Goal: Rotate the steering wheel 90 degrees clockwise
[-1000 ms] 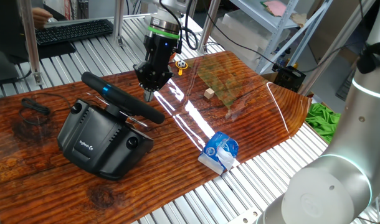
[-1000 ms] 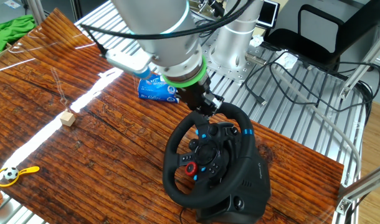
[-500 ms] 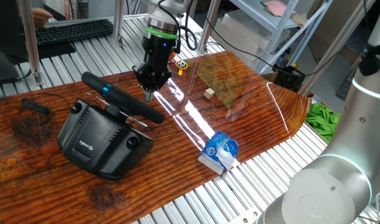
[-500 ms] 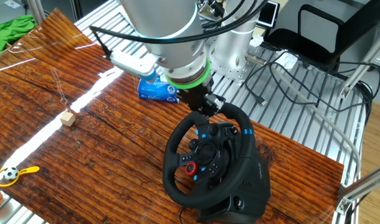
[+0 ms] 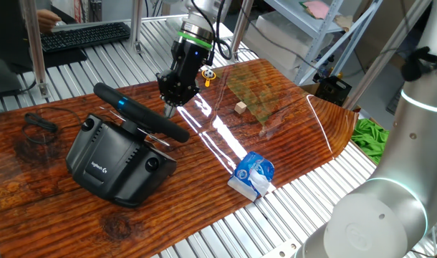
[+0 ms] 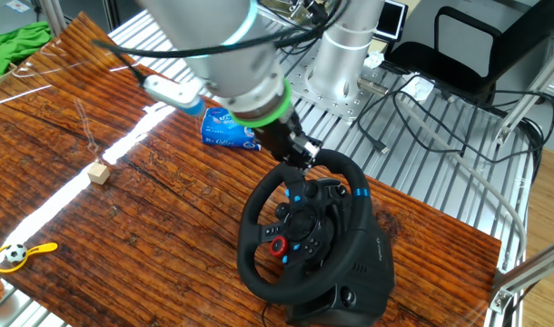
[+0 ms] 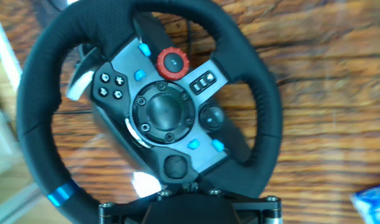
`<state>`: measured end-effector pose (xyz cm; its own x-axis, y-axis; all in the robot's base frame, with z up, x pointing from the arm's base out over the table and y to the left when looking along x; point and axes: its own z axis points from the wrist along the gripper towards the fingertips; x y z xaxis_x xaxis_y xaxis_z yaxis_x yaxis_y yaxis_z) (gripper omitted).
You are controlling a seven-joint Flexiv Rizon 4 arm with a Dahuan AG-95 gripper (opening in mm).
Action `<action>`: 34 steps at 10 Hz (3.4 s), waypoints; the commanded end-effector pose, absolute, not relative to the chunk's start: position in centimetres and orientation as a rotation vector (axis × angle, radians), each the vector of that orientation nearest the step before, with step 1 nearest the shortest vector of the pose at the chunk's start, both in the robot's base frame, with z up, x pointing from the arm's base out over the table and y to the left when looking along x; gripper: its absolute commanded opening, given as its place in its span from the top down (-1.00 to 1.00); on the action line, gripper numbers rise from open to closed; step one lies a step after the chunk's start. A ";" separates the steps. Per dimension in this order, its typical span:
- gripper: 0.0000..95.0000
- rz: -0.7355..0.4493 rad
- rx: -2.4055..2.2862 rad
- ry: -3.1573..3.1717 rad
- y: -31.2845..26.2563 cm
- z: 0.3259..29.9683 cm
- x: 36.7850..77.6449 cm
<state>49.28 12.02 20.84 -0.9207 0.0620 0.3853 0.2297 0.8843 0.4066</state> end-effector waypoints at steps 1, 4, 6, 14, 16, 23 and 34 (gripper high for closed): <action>1.00 -0.727 -0.284 -2.621 14.0 21.2 49.4; 1.00 -0.715 -0.321 -2.613 15.9 21.6 49.8; 1.00 -0.710 -0.345 -2.612 17.2 21.6 50.1; 1.00 -0.681 -0.410 -2.612 20.9 20.6 52.7; 1.00 -0.674 -0.414 -2.615 20.8 20.6 53.4; 1.00 -0.665 -0.432 -2.593 21.5 20.7 55.5; 1.00 -0.647 -0.420 -2.630 21.2 18.4 59.4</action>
<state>59.07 21.25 18.43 -0.8776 0.1930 0.4389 0.3742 0.8480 0.3753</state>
